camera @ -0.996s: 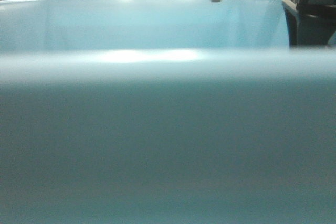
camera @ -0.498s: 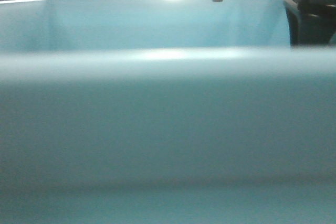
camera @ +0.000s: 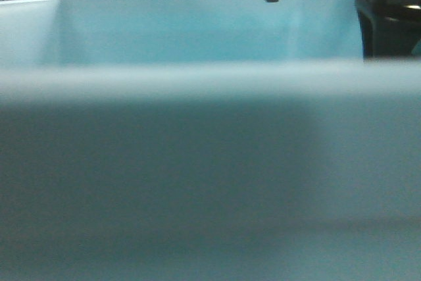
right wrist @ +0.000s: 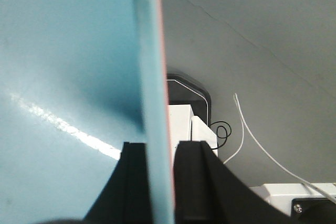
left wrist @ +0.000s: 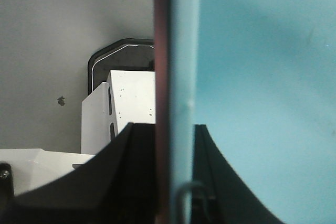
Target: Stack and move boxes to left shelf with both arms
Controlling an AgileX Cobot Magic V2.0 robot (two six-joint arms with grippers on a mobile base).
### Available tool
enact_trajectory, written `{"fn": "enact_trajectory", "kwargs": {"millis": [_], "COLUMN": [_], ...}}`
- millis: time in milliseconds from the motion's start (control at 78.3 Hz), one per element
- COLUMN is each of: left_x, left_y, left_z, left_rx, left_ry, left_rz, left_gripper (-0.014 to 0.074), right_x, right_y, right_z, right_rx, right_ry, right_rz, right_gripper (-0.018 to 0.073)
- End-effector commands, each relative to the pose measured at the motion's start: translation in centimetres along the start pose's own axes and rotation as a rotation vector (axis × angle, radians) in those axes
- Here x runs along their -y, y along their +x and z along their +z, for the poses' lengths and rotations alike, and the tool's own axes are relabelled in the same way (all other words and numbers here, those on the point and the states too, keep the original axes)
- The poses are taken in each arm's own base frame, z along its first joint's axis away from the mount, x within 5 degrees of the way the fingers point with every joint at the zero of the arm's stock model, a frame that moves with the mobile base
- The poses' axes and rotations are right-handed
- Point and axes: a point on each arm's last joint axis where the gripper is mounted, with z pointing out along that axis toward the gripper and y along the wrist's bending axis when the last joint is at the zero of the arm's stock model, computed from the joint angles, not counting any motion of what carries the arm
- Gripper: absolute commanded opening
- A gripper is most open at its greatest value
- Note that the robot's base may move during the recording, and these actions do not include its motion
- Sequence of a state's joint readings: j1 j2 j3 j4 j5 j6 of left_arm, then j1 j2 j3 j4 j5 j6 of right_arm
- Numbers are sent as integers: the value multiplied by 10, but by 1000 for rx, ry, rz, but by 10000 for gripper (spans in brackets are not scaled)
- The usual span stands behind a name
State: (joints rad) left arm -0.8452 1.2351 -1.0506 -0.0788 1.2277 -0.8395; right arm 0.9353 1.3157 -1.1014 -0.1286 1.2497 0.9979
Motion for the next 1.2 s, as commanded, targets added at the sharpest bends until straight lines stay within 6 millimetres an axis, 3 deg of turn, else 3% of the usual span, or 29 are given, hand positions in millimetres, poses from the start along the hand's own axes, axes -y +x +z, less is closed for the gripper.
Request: {"fn": "enact_trajectory", "kwargs": {"millis": [0,1187], "left_x": [-2,-1], "left_y": [8,8], "left_z": [-15,-15], "left_rx": [-32,-36], "left_ry": [7,11], "left_rz": [5,3], "left_gripper": [-3,-3], "right_x": [4,4], "right_y": [-4,-4], "right_z": [-17,-17], "right_rx": [67,66], "right_ry": [-23,-22], "right_rz": [0,0], "right_gripper": [52,52]}}
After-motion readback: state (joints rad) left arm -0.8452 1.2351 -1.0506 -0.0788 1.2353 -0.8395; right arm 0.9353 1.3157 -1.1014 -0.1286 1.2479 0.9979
